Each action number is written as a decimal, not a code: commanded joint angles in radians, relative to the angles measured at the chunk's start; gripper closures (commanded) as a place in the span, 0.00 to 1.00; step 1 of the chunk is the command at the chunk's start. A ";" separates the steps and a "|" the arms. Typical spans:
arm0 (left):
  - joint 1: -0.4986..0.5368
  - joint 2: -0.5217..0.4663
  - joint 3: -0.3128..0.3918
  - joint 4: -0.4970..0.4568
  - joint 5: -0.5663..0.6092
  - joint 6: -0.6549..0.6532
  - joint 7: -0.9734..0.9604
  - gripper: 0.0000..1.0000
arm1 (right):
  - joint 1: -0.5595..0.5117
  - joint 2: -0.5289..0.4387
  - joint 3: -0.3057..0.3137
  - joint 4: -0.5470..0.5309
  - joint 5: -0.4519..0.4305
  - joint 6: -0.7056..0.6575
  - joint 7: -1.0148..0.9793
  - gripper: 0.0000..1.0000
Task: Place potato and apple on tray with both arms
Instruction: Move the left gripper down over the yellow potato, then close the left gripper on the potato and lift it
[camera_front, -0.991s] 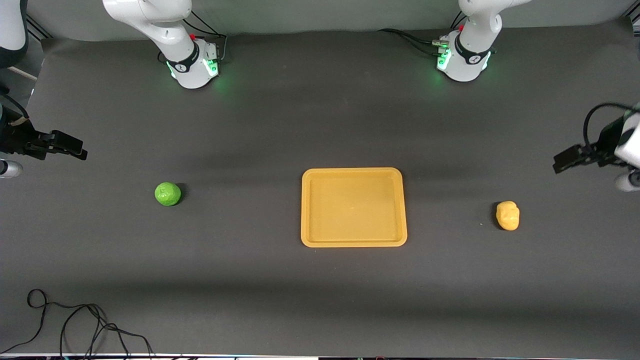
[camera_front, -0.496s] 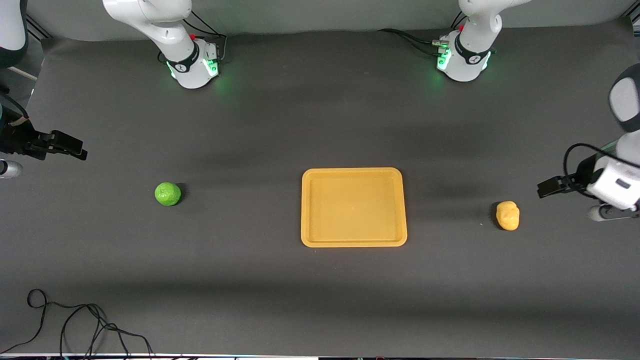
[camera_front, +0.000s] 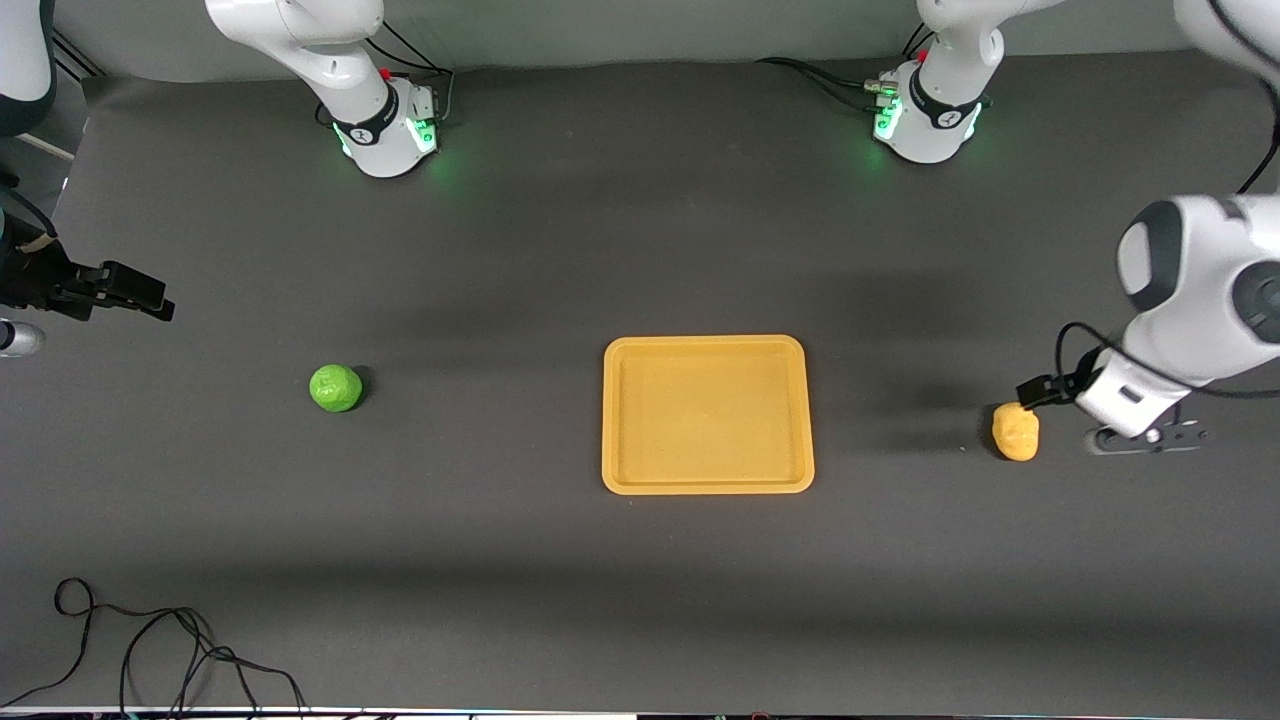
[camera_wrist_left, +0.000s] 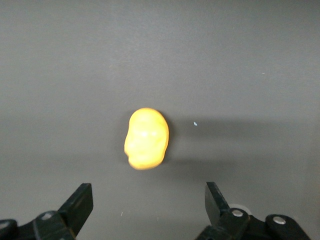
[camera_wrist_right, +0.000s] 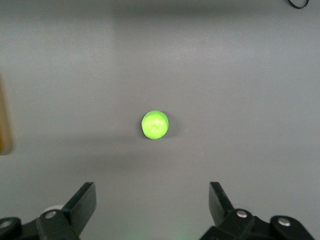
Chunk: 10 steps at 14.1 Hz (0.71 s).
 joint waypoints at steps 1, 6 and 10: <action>-0.009 0.098 0.005 0.005 0.027 0.076 -0.007 0.00 | 0.012 0.009 -0.011 0.018 0.016 0.002 0.019 0.00; -0.005 0.216 0.028 0.008 0.029 0.214 -0.006 0.00 | 0.012 0.009 -0.011 0.018 0.016 0.002 0.019 0.00; -0.009 0.238 0.034 0.012 0.154 0.225 -0.044 0.00 | 0.012 0.009 -0.011 0.018 0.016 0.002 0.019 0.00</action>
